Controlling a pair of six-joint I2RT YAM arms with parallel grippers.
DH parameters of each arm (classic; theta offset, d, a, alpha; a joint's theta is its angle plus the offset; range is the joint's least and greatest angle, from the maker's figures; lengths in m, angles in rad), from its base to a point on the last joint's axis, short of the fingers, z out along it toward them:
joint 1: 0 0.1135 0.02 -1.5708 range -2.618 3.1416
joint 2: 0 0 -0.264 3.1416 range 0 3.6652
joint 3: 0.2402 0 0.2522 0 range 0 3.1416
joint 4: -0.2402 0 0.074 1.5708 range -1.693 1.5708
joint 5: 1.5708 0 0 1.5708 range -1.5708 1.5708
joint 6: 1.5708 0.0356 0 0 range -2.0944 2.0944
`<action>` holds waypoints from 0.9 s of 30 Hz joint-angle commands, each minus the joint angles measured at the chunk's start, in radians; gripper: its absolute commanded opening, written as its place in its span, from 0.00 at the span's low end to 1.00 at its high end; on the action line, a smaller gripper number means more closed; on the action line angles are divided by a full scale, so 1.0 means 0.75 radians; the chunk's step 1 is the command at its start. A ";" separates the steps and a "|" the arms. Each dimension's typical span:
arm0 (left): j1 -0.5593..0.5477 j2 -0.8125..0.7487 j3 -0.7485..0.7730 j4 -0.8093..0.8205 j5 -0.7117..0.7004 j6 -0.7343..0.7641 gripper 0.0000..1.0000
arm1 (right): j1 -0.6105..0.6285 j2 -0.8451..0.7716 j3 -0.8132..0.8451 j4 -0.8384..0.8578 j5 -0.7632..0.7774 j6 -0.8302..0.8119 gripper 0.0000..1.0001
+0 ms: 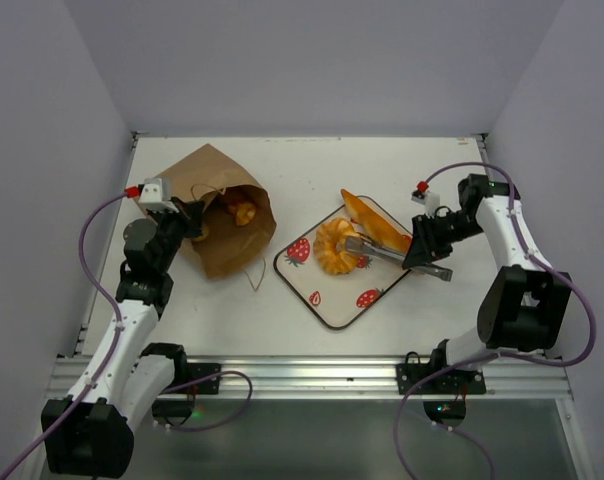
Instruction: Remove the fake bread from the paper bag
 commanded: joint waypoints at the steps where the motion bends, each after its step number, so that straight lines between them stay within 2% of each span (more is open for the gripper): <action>1: 0.015 -0.023 -0.007 0.024 -0.007 0.028 0.00 | -0.020 0.007 0.061 0.008 -0.019 0.007 0.31; 3: 0.015 -0.023 -0.009 0.024 -0.007 0.030 0.00 | -0.028 0.015 0.065 0.010 -0.036 0.005 0.34; 5: 0.015 -0.023 -0.005 0.021 -0.007 0.028 0.00 | -0.038 0.017 0.065 0.006 -0.048 0.003 0.40; 8: 0.015 -0.023 -0.003 0.021 -0.005 0.028 0.00 | -0.053 0.015 0.065 0.008 -0.066 -0.003 0.43; 18: 0.015 -0.021 0.008 0.019 0.003 0.028 0.00 | -0.077 -0.011 0.122 -0.023 -0.117 -0.031 0.49; 27: 0.015 -0.023 0.014 0.015 0.003 0.030 0.00 | -0.085 -0.038 0.165 -0.033 -0.119 -0.042 0.50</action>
